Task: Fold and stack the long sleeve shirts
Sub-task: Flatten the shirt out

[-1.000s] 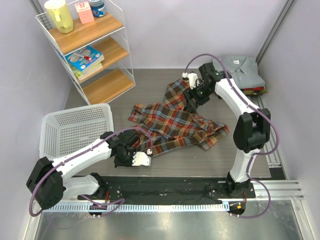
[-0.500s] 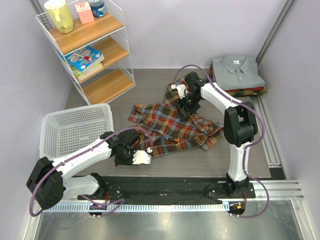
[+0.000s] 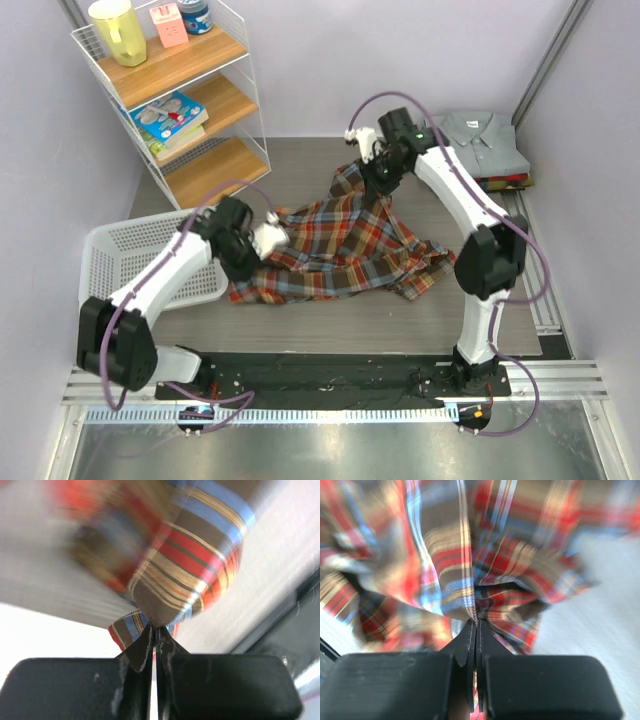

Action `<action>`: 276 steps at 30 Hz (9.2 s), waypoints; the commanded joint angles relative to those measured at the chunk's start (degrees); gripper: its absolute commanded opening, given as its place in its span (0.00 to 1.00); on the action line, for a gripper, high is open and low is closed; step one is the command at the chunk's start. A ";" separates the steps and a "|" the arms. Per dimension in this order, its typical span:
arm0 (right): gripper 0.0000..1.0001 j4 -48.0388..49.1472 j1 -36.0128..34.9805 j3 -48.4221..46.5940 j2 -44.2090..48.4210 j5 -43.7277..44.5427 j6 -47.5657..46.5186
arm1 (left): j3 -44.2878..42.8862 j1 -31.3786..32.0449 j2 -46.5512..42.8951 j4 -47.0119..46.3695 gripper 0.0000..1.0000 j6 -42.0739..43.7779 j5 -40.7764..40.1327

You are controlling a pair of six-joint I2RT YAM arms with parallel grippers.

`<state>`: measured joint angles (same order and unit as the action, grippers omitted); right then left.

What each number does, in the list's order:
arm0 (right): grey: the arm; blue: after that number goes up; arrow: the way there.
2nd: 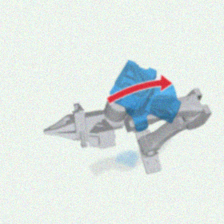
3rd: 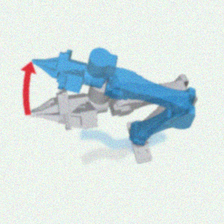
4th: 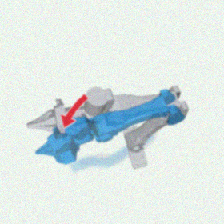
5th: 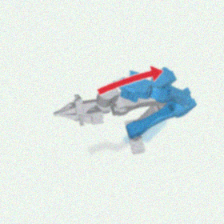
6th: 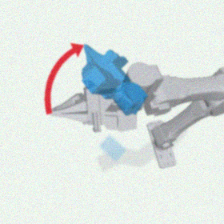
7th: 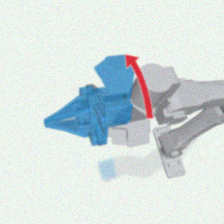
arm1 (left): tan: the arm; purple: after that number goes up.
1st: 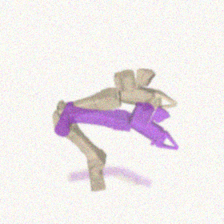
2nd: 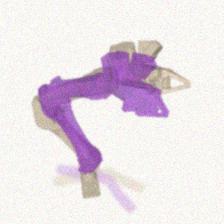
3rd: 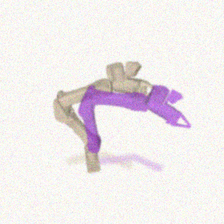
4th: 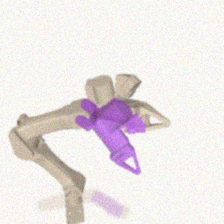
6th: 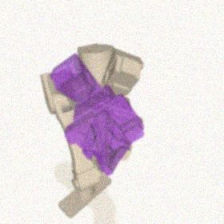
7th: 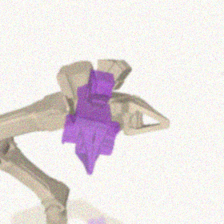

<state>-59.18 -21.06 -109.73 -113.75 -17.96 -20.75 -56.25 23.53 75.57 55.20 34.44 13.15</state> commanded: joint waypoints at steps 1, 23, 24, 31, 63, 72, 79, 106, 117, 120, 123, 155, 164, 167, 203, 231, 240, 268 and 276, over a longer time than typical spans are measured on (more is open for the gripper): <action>0.01 -0.86 2.60 -7.86 16.52 -1.38 -3.94 | -13.93 -10.85 7.12 -1.15 0.00 -12.01 13.63; 0.01 27.97 15.35 -5.84 24.73 8.64 0.80 | -36.91 -12.46 8.46 -10.02 0.00 -19.32 11.47; 0.01 27.89 15.43 -6.28 23.94 8.90 1.06 | -37.00 -12.11 8.28 -10.11 0.00 -19.14 10.07; 0.01 28.41 15.78 -6.02 22.08 9.34 2.82 | -33.23 -8.50 6.61 -7.04 0.00 -12.12 8.03; 0.01 16.55 16.23 34.94 42.92 -7.44 -0.08 | 7.81 7.88 -6.31 -10.98 0.70 -5.86 9.12; 0.01 16.37 16.22 35.03 43.00 -5.60 0.01 | 11.42 20.93 -1.40 -21.27 0.68 -10.00 -8.91; 0.01 16.55 16.23 35.20 42.83 -4.28 -0.25 | 12.91 26.91 4.06 -24.26 0.67 -11.76 -12.00; 0.01 -4.62 7.88 48.09 46.59 -7.29 -23.71 | 7.11 13.56 1.25 -11.17 0.00 -6.22 -2.95; 0.82 -8.07 24.47 36.03 34.17 -14.21 -15.08 | 7.21 13.56 2.65 -11.78 0.00 -6.13 -2.86; 0.79 -3.15 29.75 30.57 27.82 -16.49 -6.79 | 7.20 13.56 2.92 -11.96 0.00 -6.31 -2.78; 0.76 0.46 31.95 26.34 20.61 -15.72 1.31 | 7.38 13.56 2.74 -12.40 0.00 -6.57 -2.86; 0.01 6.62 32.31 15.96 2.73 -15.17 15.05 | 8.61 13.56 2.48 -13.45 0.00 -7.72 -2.60; 0.01 4.61 29.95 3.75 14.34 -14.41 8.99 | 4.67 9.87 5.46 -11.96 0.00 -10.09 0.99; 0.01 1.26 24.33 3.03 18.12 -11.86 2.92 | 3.34 8.82 6.78 -11.52 0.00 -10.70 1.88; 0.69 -3.32 9.47 60.51 47.86 1.34 -45.09 | 0.61 4.86 9.86 -9.76 0.00 -12.46 6.98; 0.01 33.49 13.47 53.68 53.99 17.17 -22.59 | -10.62 -2.78 0.55 -8.97 0.00 -15.45 6.46; 0.01 46.78 17.89 29.43 48.72 17.25 -12.82 | -31.17 -3.31 -2.01 -18.54 0.00 -16.96 -4.53; 0.01 50.11 17.98 -20.00 49.96 25.78 -19.15 | -48.17 -3.31 -19.94 -33.84 0.00 -22.75 0.58; 0.01 61.63 17.98 -0.26 39.06 21.56 -20.21 | -37.46 -3.23 -10.37 -36.72 0.00 -14.84 -6.81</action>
<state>-2.92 -3.25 -120.01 -65.14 3.31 -38.74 -100.40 20.64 58.41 20.27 14.31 13.74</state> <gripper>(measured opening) 0.028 0.003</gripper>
